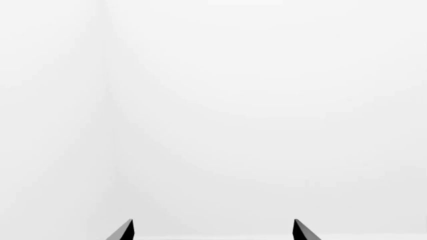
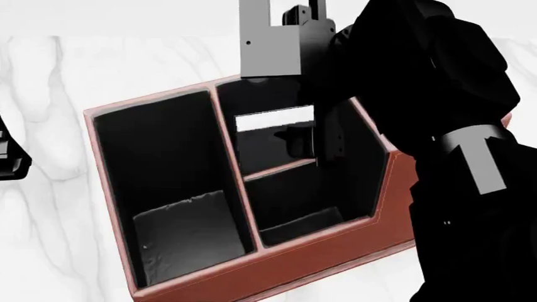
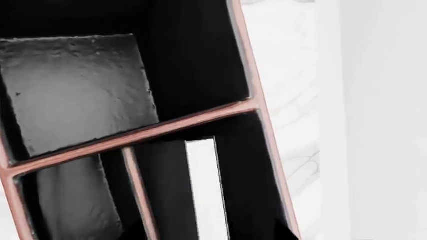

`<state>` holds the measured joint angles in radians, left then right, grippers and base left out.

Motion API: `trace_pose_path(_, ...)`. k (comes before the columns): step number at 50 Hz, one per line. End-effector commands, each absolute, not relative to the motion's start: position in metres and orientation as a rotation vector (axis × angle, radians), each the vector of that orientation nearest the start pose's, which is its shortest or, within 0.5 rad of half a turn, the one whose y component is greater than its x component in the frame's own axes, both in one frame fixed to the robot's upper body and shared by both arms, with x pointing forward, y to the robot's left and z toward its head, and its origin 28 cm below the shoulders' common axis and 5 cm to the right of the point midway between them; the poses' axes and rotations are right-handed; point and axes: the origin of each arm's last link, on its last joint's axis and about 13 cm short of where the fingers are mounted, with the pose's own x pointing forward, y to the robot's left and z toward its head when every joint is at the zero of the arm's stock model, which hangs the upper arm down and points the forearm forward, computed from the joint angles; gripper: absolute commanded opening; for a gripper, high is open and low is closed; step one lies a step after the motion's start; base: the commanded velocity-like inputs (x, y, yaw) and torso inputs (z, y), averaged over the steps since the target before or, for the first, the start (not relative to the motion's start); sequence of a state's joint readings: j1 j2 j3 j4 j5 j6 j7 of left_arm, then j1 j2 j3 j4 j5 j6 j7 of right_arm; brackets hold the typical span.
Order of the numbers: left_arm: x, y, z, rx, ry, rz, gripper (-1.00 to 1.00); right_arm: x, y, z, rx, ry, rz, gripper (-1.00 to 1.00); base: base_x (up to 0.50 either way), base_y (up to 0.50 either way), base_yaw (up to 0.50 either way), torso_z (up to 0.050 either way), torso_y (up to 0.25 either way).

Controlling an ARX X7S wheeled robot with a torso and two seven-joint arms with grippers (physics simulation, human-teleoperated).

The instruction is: Pick up the book and place it in the front compartment of the caddy.

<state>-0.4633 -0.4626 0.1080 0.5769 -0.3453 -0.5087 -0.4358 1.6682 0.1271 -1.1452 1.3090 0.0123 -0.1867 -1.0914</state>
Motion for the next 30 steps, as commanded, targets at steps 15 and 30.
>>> trace_pose_path(15,0.2511,0.2525,0.2086,0.112,-0.499,0.175,1.00,0.4398,-0.1158,0.3351,-1.243,0.249,1.074,1.00,0.00,0.00,0.00,0.000,0.000)
trace_pose_path(30,0.2510,0.2516,0.2095,0.108,-0.506,0.173,1.00,0.4393,-0.1163,0.3385,-1.242,0.229,1.057,1.00,0.00,0.00,0.00,0.000,0.000)
